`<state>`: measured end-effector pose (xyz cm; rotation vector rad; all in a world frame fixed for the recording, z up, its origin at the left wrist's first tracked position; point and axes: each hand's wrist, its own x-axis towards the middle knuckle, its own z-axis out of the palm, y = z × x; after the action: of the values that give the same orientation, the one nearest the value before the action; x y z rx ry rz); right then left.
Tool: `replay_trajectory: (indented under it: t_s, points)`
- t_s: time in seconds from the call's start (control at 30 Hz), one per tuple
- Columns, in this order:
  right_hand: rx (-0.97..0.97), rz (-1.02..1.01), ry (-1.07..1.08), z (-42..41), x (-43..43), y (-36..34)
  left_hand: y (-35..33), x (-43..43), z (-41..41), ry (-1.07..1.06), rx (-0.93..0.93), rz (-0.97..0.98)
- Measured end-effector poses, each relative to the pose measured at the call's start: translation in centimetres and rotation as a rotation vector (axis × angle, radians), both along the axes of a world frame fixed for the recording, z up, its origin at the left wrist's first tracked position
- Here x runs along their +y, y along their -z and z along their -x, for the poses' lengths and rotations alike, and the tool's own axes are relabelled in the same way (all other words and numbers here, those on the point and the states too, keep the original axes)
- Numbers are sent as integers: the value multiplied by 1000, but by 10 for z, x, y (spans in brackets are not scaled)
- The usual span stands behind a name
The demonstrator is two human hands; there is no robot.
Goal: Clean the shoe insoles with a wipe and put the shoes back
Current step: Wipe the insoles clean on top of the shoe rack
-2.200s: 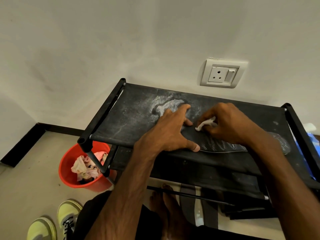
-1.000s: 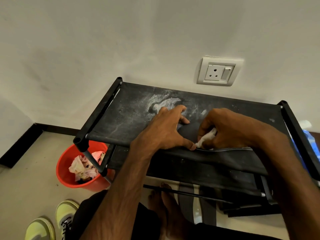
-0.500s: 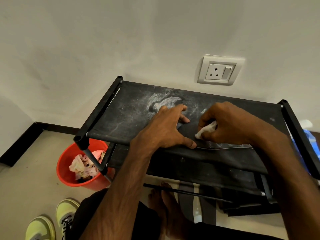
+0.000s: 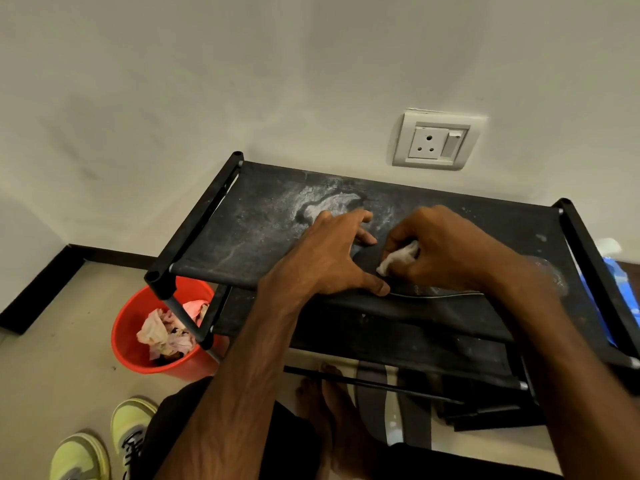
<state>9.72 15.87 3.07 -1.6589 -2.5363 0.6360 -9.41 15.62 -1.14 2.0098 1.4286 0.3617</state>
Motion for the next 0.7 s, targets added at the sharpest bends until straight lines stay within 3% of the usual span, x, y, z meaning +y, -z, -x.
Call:
replay_trajectory:
  t_s: [0.1, 0.27, 0.57, 0.7]
  points:
    - [1, -148, 87, -5, 4, 6, 0, -1, 0, 0, 7, -3]
    - [292, -248, 219, -25, 6, 10, 0, -1, 4, 12, -5, -8]
    - [485, -157, 290, -41, -3, 11, -4, -5, 2, 78, 40, -94]
    - [691, -58, 366, -42, -6, 13, -4, -6, -7, 99, 67, -120]
